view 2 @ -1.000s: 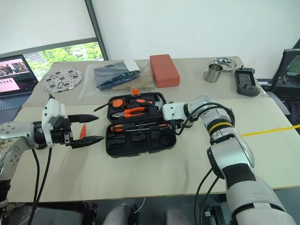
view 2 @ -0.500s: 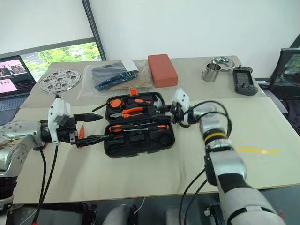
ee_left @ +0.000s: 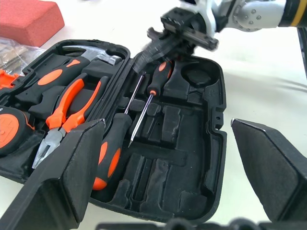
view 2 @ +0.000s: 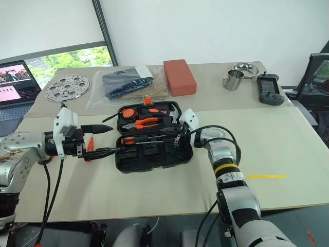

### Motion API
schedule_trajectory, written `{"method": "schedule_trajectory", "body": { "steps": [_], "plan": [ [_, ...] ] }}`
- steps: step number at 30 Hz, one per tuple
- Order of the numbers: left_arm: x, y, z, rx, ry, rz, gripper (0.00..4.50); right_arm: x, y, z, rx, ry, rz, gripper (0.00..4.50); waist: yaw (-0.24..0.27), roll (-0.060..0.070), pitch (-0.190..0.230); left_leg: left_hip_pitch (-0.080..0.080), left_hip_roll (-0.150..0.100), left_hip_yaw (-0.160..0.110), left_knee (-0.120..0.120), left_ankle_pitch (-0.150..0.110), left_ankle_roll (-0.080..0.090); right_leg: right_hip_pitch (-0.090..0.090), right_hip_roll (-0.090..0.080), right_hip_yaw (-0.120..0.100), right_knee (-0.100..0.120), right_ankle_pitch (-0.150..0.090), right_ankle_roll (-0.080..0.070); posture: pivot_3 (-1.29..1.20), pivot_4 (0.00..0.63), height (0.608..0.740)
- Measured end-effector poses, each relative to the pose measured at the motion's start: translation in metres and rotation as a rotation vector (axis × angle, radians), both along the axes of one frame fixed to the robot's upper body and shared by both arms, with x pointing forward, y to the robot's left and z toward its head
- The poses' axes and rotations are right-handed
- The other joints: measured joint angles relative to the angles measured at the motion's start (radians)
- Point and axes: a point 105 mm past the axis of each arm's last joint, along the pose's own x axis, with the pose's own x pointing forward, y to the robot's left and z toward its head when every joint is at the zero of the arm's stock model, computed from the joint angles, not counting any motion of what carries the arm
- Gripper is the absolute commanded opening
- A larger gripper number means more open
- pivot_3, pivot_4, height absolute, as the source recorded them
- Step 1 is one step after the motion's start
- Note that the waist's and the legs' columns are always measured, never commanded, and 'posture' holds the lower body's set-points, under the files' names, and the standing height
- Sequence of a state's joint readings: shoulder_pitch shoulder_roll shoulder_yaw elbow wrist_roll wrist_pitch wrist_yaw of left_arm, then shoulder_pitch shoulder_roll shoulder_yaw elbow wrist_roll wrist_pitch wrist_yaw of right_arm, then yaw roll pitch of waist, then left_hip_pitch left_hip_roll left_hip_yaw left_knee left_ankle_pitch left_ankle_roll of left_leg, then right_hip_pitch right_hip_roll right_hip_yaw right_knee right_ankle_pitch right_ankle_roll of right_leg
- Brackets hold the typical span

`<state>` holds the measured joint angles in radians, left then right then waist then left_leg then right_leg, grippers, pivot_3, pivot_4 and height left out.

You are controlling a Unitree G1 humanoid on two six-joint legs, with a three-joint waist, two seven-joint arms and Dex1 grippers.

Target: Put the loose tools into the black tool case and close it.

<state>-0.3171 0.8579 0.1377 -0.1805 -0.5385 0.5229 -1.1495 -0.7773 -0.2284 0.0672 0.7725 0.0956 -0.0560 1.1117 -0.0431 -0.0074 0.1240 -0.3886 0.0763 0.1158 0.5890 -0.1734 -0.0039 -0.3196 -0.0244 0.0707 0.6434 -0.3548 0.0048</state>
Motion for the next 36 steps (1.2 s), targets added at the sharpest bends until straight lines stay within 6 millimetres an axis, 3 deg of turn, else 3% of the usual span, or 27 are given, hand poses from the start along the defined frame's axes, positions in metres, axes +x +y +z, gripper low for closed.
{"method": "schedule_trajectory", "body": {
  "steps": [22, 30, 33, 36],
  "plan": [
    [-0.002, 0.004, -0.011, 0.008, 0.032, 0.025, 4.5, 0.008, 0.004, -0.006, -0.327, -0.056, 0.015, 0.04, 0.003, -0.001, -0.002, 0.005, 0.0, 0.0, 0.0, 0.0, 0.0, 0.003, -0.002, 0.0, 0.0, 0.0, 0.0, 0.0, 0.15, 0.74],
    [-0.001, 0.01, -0.013, 0.002, 0.032, 0.077, 4.5, -0.001, 0.006, -0.004, -0.164, -0.048, -0.028, 0.04, -0.002, -0.002, -0.003, 0.001, 0.001, 0.0, -0.001, 0.0, 0.0, 0.0, -0.001, 0.0, 0.0, 0.001, -0.002, 0.0, 0.15, 0.74],
    [-0.003, 0.017, -0.017, 0.001, 0.034, 0.131, 4.5, -0.01, -0.002, -0.002, -0.068, -0.02, -0.038, 0.78, 0.0, -0.002, -0.002, -0.001, 0.002, 0.0, -0.001, -0.001, -0.001, -0.002, -0.001, 0.0, 0.0, 0.001, -0.001, 0.0, 0.15, 0.74],
    [-0.003, 0.02, -0.014, -0.025, 0.006, 0.179, 4.5, -0.017, -0.01, 0.011, -0.012, -0.036, -0.03, 1.79, 0.002, -0.002, -0.002, -0.002, 0.002, 0.0, -0.001, -0.002, -0.001, -0.002, -0.001, 0.0, -0.002, 0.001, -0.001, 0.0, 0.15, 0.74]
  ]
}}
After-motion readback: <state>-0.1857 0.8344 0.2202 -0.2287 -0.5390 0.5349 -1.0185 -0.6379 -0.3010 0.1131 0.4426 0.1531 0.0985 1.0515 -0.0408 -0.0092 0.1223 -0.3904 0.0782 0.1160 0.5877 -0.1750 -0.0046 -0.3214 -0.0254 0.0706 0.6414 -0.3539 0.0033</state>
